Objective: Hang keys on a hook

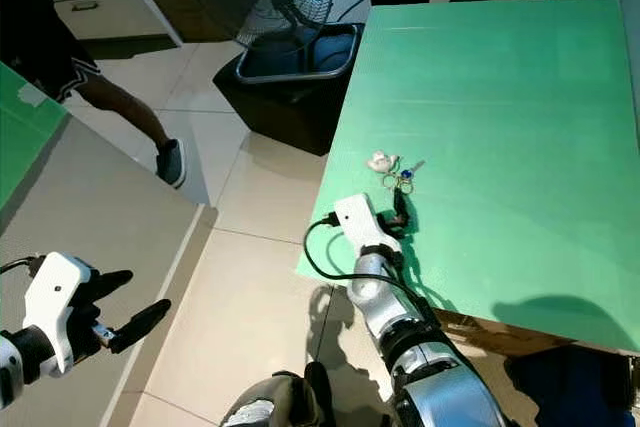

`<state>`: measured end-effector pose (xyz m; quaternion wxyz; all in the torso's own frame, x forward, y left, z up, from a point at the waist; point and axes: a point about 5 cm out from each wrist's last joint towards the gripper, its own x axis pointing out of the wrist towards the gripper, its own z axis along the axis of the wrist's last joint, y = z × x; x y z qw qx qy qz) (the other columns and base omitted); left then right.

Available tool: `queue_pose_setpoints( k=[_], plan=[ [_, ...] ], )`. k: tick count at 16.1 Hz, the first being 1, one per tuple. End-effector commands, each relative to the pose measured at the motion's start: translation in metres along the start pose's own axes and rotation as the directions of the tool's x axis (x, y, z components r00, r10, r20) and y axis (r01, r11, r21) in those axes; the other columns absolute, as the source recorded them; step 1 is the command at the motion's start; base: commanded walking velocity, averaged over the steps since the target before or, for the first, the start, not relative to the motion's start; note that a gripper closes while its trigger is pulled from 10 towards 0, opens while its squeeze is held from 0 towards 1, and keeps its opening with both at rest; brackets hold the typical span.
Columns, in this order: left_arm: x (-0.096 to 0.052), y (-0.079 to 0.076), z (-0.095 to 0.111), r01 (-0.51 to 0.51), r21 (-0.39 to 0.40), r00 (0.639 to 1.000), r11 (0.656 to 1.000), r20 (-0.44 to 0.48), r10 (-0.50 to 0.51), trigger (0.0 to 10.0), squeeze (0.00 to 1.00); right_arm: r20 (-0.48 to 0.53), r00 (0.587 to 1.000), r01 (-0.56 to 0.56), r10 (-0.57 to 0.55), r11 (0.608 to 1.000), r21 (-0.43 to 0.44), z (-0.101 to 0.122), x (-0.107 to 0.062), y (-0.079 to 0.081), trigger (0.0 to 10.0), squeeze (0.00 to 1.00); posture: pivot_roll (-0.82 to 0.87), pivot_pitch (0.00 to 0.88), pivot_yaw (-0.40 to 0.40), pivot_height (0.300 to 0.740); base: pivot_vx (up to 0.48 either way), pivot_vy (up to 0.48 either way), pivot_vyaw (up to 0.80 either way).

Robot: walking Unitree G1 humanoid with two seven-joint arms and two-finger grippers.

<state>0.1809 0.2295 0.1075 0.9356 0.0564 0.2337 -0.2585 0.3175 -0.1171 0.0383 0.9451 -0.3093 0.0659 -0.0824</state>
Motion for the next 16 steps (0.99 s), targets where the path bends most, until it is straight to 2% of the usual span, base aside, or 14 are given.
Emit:
queue_pose_setpoints(
  k=[1, 5, 6, 9, 10, 16],
  plan=[
    [-0.002, 0.003, -0.008, -0.022, -0.012, 0.999, 1.0, -0.039, 0.022, 10.0, 0.0, -0.009, 1.0, -0.015, 0.015, 1.0, -0.016, -0.003, -0.007, 0.008, 10.0, 0.0, 0.02, 0.263, 0.339, 0.74, 0.0, 0.0, 0.0],
    [0.003, 0.003, -0.008, -0.01, -0.007, 0.999, 1.0, -0.038, 0.01, 10.0, 0.0, -0.072, 0.996, 0.058, -0.061, 0.997, -0.05, -0.019, -0.009, -0.002, 10.0, 0.0, 0.02, 0.26, 0.355, 0.74, 0.0, 0.0, 0.0],
    [0.003, 0.004, -0.007, -0.003, -0.001, 0.999, 1.0, -0.039, 0.003, 10.0, 0.0, -0.108, 0.99, 0.079, -0.086, 0.995, -0.065, -0.027, -0.013, -0.002, 10.0, 0.0, 0.01, 0.259, 0.364, 0.74, 0.0, 0.0, 0.0],
    [0.004, 0.007, -0.004, 0.004, 0.01, 0.999, 1.0, -0.043, -0.004, 10.0, 0.0, -0.14, 0.988, 0.065, -0.07, 0.997, -0.043, -0.03, -0.017, 0.003, 10.0, 0.0, 0.01, 0.267, 0.38, 0.74, 0.0, 0.0, 0.0],
    [0.004, 0.008, -0.003, 0.01, 0.015, 0.999, 1.0, -0.044, -0.009, 10.0, 0.0, -0.176, 0.982, 0.065, -0.065, 0.998, -0.003, -0.034, -0.02, 0.004, 0.0, 0.0, 0.02, 0.271, 0.385, 0.74, 0.0, 0.0, 0.0],
    [0.001, 0.014, 0.004, 0.021, 0.048, 0.998, 0.999, -0.052, -0.018, 10.0, 0.0, -0.245, 0.966, 0.109, -0.088, 0.991, 0.076, -0.036, -0.025, 0.008, 0.0, 0.0, 0.04, 0.29, 0.4, 0.74, 0.0, 0.0, 0.0]
  ],
)
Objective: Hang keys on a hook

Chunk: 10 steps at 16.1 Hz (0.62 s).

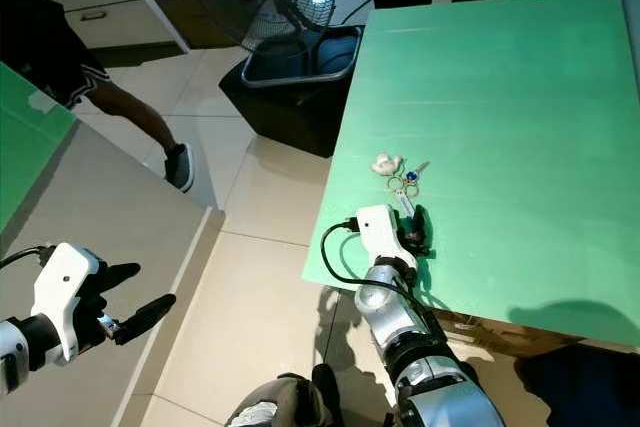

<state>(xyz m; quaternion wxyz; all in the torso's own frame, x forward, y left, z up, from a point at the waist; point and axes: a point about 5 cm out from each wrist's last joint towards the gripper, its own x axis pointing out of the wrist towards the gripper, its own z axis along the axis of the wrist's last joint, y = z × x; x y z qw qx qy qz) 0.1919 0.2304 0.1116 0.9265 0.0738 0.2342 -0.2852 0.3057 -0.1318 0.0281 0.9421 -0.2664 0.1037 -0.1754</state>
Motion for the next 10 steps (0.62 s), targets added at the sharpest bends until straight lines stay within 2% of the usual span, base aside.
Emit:
queue_pose_setpoints(
  k=[1, 6, 8, 10],
  plan=[
    [-0.007, 0.008, -0.004, -0.023, 0.008, 0.999, 1.0, -0.044, 0.024, 10.0, 0.0, -0.114, 0.993, -0.043, 0.043, 0.999, 0.003, -0.021, -0.018, 0.013, 0.0, 0.0, 0.04, 0.292, 0.4, 0.74, 0.0, 0.0, 0.0],
    [-0.008, 0.009, -0.001, -0.007, 0.032, 0.998, 0.999, -0.055, 0.008, 10.0, 0.0, -0.12, 0.992, -0.032, 0.036, 0.999, 0.035, -0.018, -0.022, 0.018, 0.0, 0.0, 0.05, 0.306, 0.4, 0.74, 0.0, 0.0, 0.0],
    [-0.008, 0.009, -0.002, -0.002, 0.033, 0.998, 0.999, -0.057, 0.004, 10.0, 0.0, -0.096, 0.995, -0.021, 0.025, 0.999, 0.043, -0.013, -0.022, 0.019, 0.0, 0.0, 0.05, 0.309, 0.4, 0.74, 0.0, 0.0, 0.0],
    [-0.005, 0.009, -0.003, -0.009, 0.03, 0.998, 1.0, -0.054, 0.01, 10.0, 0.0, -0.034, 0.999, -0.003, 0.005, 0.997, 0.073, 0.002, -0.018, 0.017, 0.0, 0.0, 0.03, 0.307, 0.4, 0.74, 0.0, 0.0, 0.0]
  ],
)
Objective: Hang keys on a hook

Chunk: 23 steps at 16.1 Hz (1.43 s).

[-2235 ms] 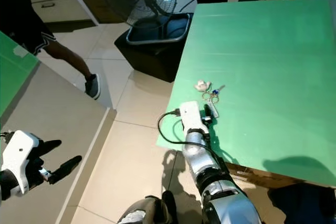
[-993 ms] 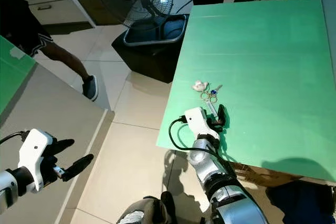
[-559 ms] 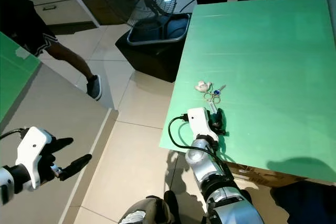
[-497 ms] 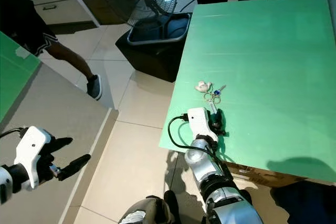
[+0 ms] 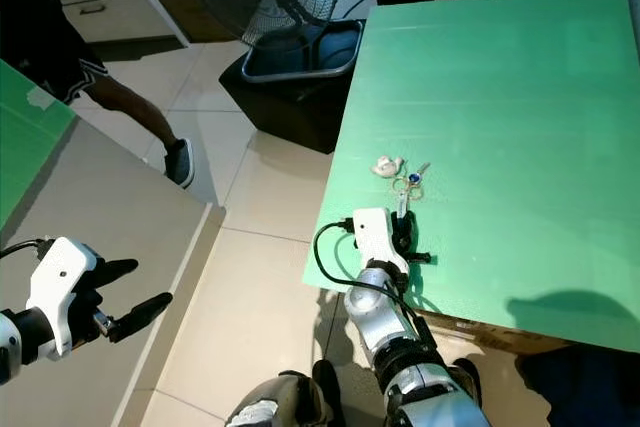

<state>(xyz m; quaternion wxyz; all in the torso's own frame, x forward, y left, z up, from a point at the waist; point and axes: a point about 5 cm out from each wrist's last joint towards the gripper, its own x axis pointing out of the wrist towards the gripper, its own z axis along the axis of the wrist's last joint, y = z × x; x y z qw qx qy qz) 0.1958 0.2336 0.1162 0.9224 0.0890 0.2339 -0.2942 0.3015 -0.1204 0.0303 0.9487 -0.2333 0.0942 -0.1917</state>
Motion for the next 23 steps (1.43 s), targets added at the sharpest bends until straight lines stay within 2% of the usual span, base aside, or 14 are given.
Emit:
queue_pose_setpoints(
  k=[1, 5, 7, 9, 11, 13, 15, 16, 19, 20, 22, 23],
  plan=[
    [0.001, 0.003, -0.008, -0.026, -0.013, 0.999, 1.0, -0.036, 0.025, 10.0, 0.0, 0.009, 1.0, -0.028, 0.028, 0.999, 0.018, 0.004, -0.008, 0.009, 0.0, 0.0, 0.02, 0.3, 0.4, 0.74, 0.0, 0.0, 0.0],
    [0.019, -0.001, -0.006, -0.039, -0.035, 0.999, 0.999, 0.016, 0.039, 10.0, 0.0, 0.124, 0.992, -0.02, 0.015, 0.999, 0.04, 0.026, -0.005, 0.004, 0.0, 0.0, -0.01, 0.252, 0.378, 0.74, 0.0, 0.0, 0.0],
    [0.03, -0.002, -0.004, -0.057, -0.051, 0.997, 0.997, 0.055, 0.06, 10.0, 0.0, 0.213, 0.977, -0.026, 0.013, 0.998, 0.056, 0.046, -0.002, -0.004, 0.0, 0.0, -0.02, 0.222, 0.351, 0.74, 0.0, 0.0, 0.0],
    [0.046, -0.004, -0.002, -0.063, -0.059, 0.994, 0.996, 0.087, 0.068, 10.0, 0.0, 0.245, 0.969, -0.032, 0.016, 0.998, 0.061, 0.054, 0.003, -0.01, 0.0, 0.0, -0.04, 0.178, 0.318, 0.74, 0.0, 0.0, 0.0],
    [0.07, -0.006, 0.008, -0.086, -0.092, 0.983, 0.992, 0.157, 0.099, 10.0, 0.0, 0.296, 0.955, -0.049, 0.022, 0.995, 0.084, 0.07, 0.008, -0.021, 0.0, 0.0, -0.07, 0.088, 0.254, 0.74, 0.0, 0.0, 0.0],
    [0.088, -0.008, 0.013, -0.101, -0.11, 0.973, 0.989, 0.194, 0.121, 10.0, 0.0, 0.326, 0.945, -0.073, 0.04, 0.993, 0.09, 0.078, 0.012, -0.028, 0.0, 0.0, -0.09, 0.02, 0.207, 0.74, 0.0, 0.0, 0.0],
    [0.101, -0.008, 0.019, -0.124, -0.11, 0.963, 0.986, 0.226, 0.146, 10.0, 0.0, 0.36, 0.932, -0.089, 0.047, 0.991, 0.102, 0.088, 0.016, -0.037, 0.0, 0.0, -0.09, 0.0, 0.17, 0.74, 0.0, 0.0, 0.0],
    [0.11, -0.004, 0.024, -0.169, -0.105, 0.949, 0.98, 0.253, 0.19, 10.0, 0.0, 0.374, 0.926, -0.106, 0.049, 0.985, 0.133, 0.097, 0.019, -0.046, 0.0, 0.0, -0.08, 0.0, 0.143, 0.74, 0.0, 0.0, 0.0],
    [0.12, 0.01, 0.035, -0.253, -0.141, 0.915, 0.957, 0.287, 0.284, 10.0, 0.0, 0.381, 0.924, -0.138, 0.02, 0.949, 0.285, 0.109, 0.017, -0.067, 0.0, 0.0, -0.08, 0.0, 0.111, 0.74, 0.0, 0.0, 0.0],
    [0.122, 0.014, 0.037, -0.264, -0.153, 0.908, 0.952, 0.293, 0.299, 10.0, 0.0, 0.379, 0.925, -0.141, 0.009, 0.936, 0.322, 0.11, 0.016, -0.072, 0.0, 0.0, -0.08, 0.0, 0.112, 0.74, 0.0, 0.0, 0.0],
    [0.125, 0.023, 0.042, -0.289, -0.199, 0.89, 0.936, 0.305, 0.339, 10.0, 0.0, 0.343, 0.939, -0.13, 0.003, 0.929, 0.348, 0.095, 0.01, -0.081, 0.0, 0.0, -0.09, 0.0, 0.116, 0.74, 0.0, 0.0, 0.0],
    [0.13, 0.033, 0.044, -0.309, -0.293, 0.867, 0.905, 0.303, 0.395, 10.0, 0.0, 0.292, 0.955, -0.15, 0.052, 0.935, 0.322, 0.074, 0.008, -0.082, 0.0, 0.0, -0.11, 0.0, 0.092, 0.74, 0.0, 0.0, 0.0]
  ],
)
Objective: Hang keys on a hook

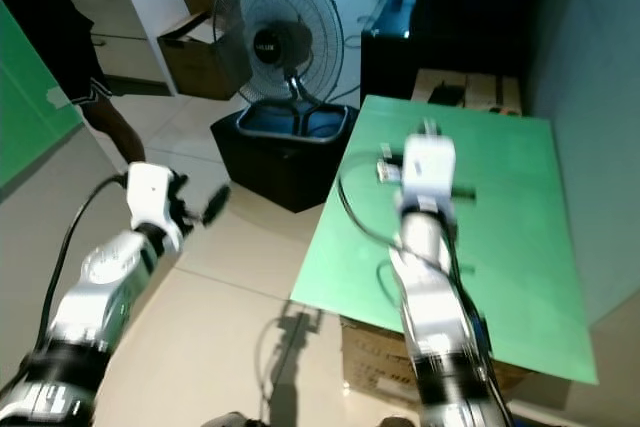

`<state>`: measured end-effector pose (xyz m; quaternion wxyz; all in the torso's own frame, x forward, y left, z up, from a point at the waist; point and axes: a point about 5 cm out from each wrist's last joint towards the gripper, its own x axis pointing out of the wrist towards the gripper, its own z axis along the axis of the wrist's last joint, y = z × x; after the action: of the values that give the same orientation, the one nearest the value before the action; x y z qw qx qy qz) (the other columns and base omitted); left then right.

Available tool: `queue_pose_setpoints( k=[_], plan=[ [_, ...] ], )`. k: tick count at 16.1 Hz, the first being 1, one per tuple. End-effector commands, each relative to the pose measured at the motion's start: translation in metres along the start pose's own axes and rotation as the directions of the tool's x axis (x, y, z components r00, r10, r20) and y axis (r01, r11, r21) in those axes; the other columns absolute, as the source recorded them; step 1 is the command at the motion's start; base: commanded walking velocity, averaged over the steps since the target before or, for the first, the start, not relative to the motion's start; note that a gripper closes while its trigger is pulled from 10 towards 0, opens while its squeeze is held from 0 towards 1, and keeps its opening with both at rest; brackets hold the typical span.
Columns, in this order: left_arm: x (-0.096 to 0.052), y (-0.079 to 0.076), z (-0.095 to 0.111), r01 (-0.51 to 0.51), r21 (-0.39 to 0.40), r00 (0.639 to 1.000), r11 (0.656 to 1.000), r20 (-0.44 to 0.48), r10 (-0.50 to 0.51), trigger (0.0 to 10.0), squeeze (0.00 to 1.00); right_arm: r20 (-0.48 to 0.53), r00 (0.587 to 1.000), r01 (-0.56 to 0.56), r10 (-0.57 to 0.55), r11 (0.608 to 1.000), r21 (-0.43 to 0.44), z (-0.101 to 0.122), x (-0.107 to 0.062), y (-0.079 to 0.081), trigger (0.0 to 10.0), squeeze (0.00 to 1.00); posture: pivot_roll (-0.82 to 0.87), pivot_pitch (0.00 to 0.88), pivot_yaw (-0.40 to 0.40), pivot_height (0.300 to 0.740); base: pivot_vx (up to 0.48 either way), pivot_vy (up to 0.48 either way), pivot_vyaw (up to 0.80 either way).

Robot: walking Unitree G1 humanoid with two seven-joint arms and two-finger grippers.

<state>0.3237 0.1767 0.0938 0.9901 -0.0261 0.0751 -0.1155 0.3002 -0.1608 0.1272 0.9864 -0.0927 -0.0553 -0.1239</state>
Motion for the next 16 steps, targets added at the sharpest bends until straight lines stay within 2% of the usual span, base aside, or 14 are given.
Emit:
queue_pose_setpoints(
  k=[1, 2, 3, 4, 5, 7, 8, 9, 10, 13, 16],
  plan=[
    [0.002, 0.006, 0.0, -0.045, -0.031, 0.999, 0.999, 0.004, 0.045, 10.0, 0.0, -0.002, 1.0, -0.012, 0.012, 1.0, 0.013, 0.002, 0.001, -0.002, 0.0, 0.0, -0.11, 0.0, 0.063, 0.74, 0.0, 0.0, 0.0],
    [0.005, 0.007, -0.001, -0.072, -0.077, 0.997, 0.994, 0.004, 0.073, 10.0, 0.0, -0.035, 0.996, -0.079, 0.078, 0.996, -0.031, -0.006, -0.002, -0.003, 0.0, 0.0, -0.12, 0.0, 0.022, 0.74, 0.0, 0.0, 0.0],
    [0.004, 0.006, -0.008, -0.098, -0.037, 0.995, 0.994, -0.005, 0.098, 10.0, 0.0, -0.076, 0.988, -0.139, 0.131, 0.985, -0.103, -0.016, -0.004, -0.008, 0.0, 0.0, -0.12, 0.0, -0.047, 0.74, 0.0, 0.0, 0.0],
    [0.001, 0.002, -0.019, -0.103, -0.034, 0.994, 0.994, -0.029, 0.102, 10.0, 0.0, -0.084, 0.979, -0.196, 0.185, 0.969, -0.152, -0.02, -0.004, -0.012, 0.0, 0.0, -0.13, 0.0, -0.074, 0.74, 0.0, 0.0, 0.0],
    [-0.003, 0.0, -0.029, -0.104, -0.063, 0.994, 0.993, -0.047, 0.101, 10.0, 0.0, -0.118, 0.972, -0.221, 0.204, 0.963, -0.155, -0.025, -0.001, -0.014, 0.0, 0.0, -0.13, 0.0, -0.08, 0.74, 0.0, 0.0, 0.0],
    [-0.008, -0.004, -0.039, -0.092, -0.061, 0.994, 0.994, -0.064, 0.088, 10.0, 0.0, -0.112, 0.971, -0.226, 0.209, 0.96, -0.166, -0.025, 0.002, -0.013, 0.0, 0.0, -0.12, 0.0, -0.06, 0.74, 0.0, 0.0, 0.0],
    [-0.008, -0.004, -0.038, -0.083, -0.024, 0.995, 0.996, -0.06, 0.081, 10.0, 0.0, -0.128, 0.97, -0.226, 0.207, 0.96, -0.166, -0.028, 0.002, -0.01, 0.0, 0.0, -0.11, 0.0, -0.05, 0.74, 0.0, 0.0, 0.0],
    [-0.007, -0.005, -0.033, -0.059, 0.001, 0.998, 0.998, -0.038, 0.059, 10.0, 0.0, -0.136, 0.968, -0.229, 0.212, 0.964, -0.133, -0.028, -0.001, -0.004, 10.0, 0.0, -0.11, 0.0, -0.029, 0.74, 0.0, 0.0, 0.0],
    [-0.005, -0.006, -0.026, -0.046, 0.036, 0.999, 0.998, -0.013, 0.047, 10.0, 0.0, -0.126, 0.967, -0.237, 0.222, 0.965, -0.114, -0.027, -0.003, 0.003, 10.0, 0.0, -0.1, 0.0, -0.018, 0.74, 0.0, 0.0, 0.0],
    [0.0, -0.009, -0.014, 0.005, 0.069, 1.0, 0.998, 0.025, -0.007, 10.0, 0.0, -0.116, 0.97, -0.223, 0.213, 0.972, -0.076, -0.027, -0.006, 0.014, 10.0, 0.0, -0.1, 0.0, 0.017, 0.74, 0.0, 0.0, 0.0],
    [0.004, -0.012, -0.008, 0.037, 0.105, 0.998, 0.994, 0.038, -0.041, 10.0, 0.0, -0.116, 0.969, -0.228, 0.219, 0.971, -0.074, -0.028, -0.009, 0.02, 10.0, 0.0, -0.1, 0.0, 0.035, 0.74, 0.0, 0.48, 0.0]
  ],
)
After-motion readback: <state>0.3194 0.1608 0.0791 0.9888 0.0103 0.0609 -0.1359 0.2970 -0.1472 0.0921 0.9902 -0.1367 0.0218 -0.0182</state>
